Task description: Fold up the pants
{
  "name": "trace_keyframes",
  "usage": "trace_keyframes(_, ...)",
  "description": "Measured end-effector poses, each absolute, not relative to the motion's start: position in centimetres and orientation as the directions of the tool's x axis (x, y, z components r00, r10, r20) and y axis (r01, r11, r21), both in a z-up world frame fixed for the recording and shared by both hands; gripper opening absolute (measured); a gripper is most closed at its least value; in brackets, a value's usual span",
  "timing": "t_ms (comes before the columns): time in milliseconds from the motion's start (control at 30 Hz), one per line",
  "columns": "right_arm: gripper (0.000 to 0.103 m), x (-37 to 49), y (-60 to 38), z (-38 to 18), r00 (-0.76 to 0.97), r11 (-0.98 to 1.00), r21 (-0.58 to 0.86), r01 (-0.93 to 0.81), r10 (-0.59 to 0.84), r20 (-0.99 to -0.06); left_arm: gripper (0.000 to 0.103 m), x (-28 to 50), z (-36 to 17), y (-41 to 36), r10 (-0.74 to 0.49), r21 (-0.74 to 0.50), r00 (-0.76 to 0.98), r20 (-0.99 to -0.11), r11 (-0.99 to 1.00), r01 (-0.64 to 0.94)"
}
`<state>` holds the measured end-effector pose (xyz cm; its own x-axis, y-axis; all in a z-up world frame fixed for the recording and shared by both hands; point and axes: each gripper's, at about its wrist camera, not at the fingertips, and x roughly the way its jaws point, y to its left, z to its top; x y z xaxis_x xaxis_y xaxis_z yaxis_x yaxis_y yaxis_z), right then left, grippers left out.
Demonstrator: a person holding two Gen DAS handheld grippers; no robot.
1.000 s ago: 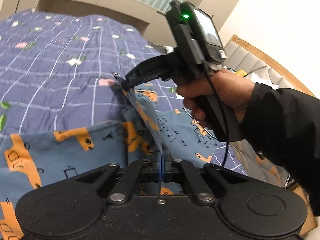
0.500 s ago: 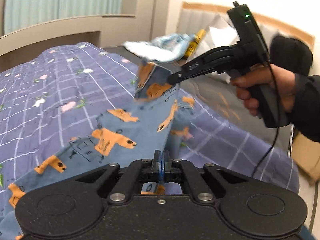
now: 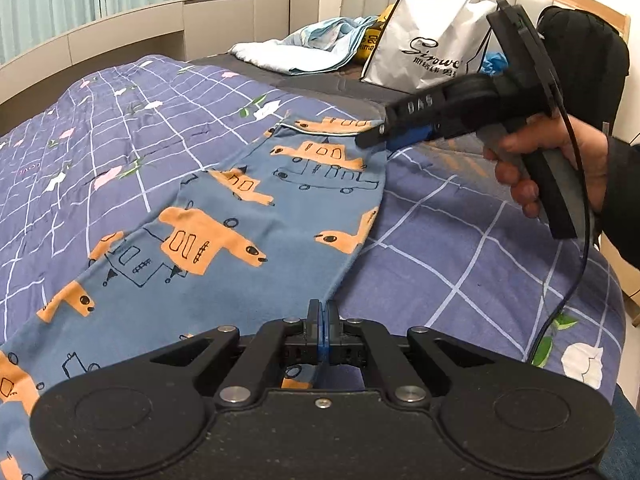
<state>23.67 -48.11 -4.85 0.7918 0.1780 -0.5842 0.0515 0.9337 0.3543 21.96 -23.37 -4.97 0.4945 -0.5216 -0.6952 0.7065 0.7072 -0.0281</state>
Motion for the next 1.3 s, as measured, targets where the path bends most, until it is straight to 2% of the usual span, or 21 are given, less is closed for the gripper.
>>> trace_keyframes(67, 0.046, 24.5, -48.8, -4.8, 0.796, 0.932, 0.356, 0.074, 0.159, -0.583, 0.000, 21.9, -5.2, -23.5, -0.513, -0.024, 0.499, -0.698, 0.714, 0.700)
trace_keyframes(100, 0.040, 24.8, -49.1, -4.8, 0.798, 0.934, 0.347, 0.087, 0.143, -0.585, 0.000, 22.0, -5.2, -23.6, -0.510, -0.024, 0.503, -0.698, 0.719, 0.695)
trace_keyframes(133, 0.032, 25.2, -49.2, -4.8, 0.801, 0.937, 0.336, 0.098, 0.127, -0.586, 0.000, 22.0, -5.3, -23.6, -0.506, -0.024, 0.511, -0.695, 0.727, 0.687)
trace_keyframes(167, 0.011, 25.5, -49.2, -4.7, 0.804, 0.940, 0.326, 0.103, 0.114, -0.583, 0.000, 21.9, -5.2, -23.6, -0.500, -0.019, 0.526, -0.688, 0.737, 0.676)
trace_keyframes(333, 0.009, 26.3, -48.6, -4.4, 0.825, 0.964, 0.250, 0.088, 0.071, -0.561, 0.001, 21.3, -5.2, -23.6, -0.503, -0.024, 0.549, -0.668, 0.752, 0.659)
trace_keyframes(367, 0.010, 26.4, -48.4, -4.5, 0.821, 0.968, 0.236, 0.089, 0.063, -0.567, 0.003, 21.3, -5.3, -23.5, -0.506, -0.035, 0.544, -0.669, 0.753, 0.657)
trace_keyframes(433, 0.011, 26.7, -48.2, -5.0, 0.804, 0.971, 0.216, 0.098, 0.050, -0.592, 0.018, 21.4, -5.2, -23.0, -0.512, -0.062, 0.536, -0.671, 0.759, 0.648)
trace_keyframes(467, 0.017, 26.6, -48.2, -5.1, 0.799, 0.974, 0.203, 0.103, 0.041, -0.600, 0.021, 21.3, -4.8, -22.5, -0.515, -0.079, 0.542, -0.664, 0.769, 0.634)
trace_keyframes(500, 0.032, 26.5, -48.2, -5.1, 0.797, 0.977, 0.184, 0.107, 0.026, -0.603, 0.031, 21.2, -4.4, -21.9, -0.518, -0.090, 0.550, -0.655, 0.776, 0.624)
trace_keyframes(533, 0.042, 26.3, -48.0, -5.1, 0.796, 0.981, 0.155, 0.117, 0.001, -0.606, 0.042, 21.1, -3.8, -21.1, -0.517, -0.098, 0.562, -0.646, 0.786, 0.611)
trace_keyframes(567, 0.059, 26.0, -47.7, -4.9, 0.797, 0.985, 0.116, 0.129, -0.033, -0.603, 0.048, 20.9, -3.3, -20.2, -0.512, -0.101, 0.581, -0.633, 0.798, 0.594)
trace_keyframes(600, 0.070, 25.7, -47.4, -4.6, 0.803, 0.988, 0.079, 0.130, -0.058, -0.593, 0.061, 20.8, -2.8, -19.3, -0.505, -0.103, 0.601, -0.619, 0.811, 0.576)
trace_keyframes(633, 0.074, 25.5, -47.0, -4.3, 0.810, 0.991, 0.049, 0.126, -0.075, -0.582, 0.069, 20.6, -2.4, -18.2, -0.495, -0.104, 0.621, -0.608, 0.825, 0.556)
trace_keyframes(700, 0.091, 25.0, -45.8, -3.5, 0.823, 0.993, -0.005, 0.119, -0.102, -0.558, 0.079, 20.0, -1.5, -15.5, -0.453, -0.104, 0.668, -0.591, 0.864, 0.494)
trace_keyframes(800, 0.102, 24.3, -43.1, -2.6, 0.851, 0.999, -0.021, 0.045, -0.049, -0.522, 0.095, 19.0, -0.7, -10.3, -0.342, -0.079, 0.742, -0.577, 0.928, 0.365)
trace_keyframes(867, 0.103, 23.9, -40.8, -2.4, 0.859, 1.000, -0.007, -0.031, 0.023, -0.511, 0.101, 18.0, -0.4, -6.4, -0.229, -0.044, 0.792, -0.566, 0.968, 0.249)
trace_keyframes(1100, 0.103, 23.9, -30.9, -3.0, 0.812, 0.954, 0.000, -0.299, 0.254, -0.526, 0.101, 16.5, -1.0, 6.9, 0.102, 0.027, 0.816, -0.568, 0.994, -0.105)
trace_keyframes(1167, 0.103, 24.1, -28.3, -3.2, 0.791, 0.937, -0.007, -0.350, 0.291, -0.538, 0.101, 16.6, -1.9, 10.2, 0.086, -0.023, 0.823, -0.561, 0.993, -0.119)
trace_keyframes(1300, 0.103, 24.5, -24.4, -3.4, 0.758, 0.907, -0.013, -0.421, 0.344, -0.554, 0.097, 18.1, -3.9, 15.1, -0.068, -0.196, 0.811, -0.582, 0.979, -0.059)
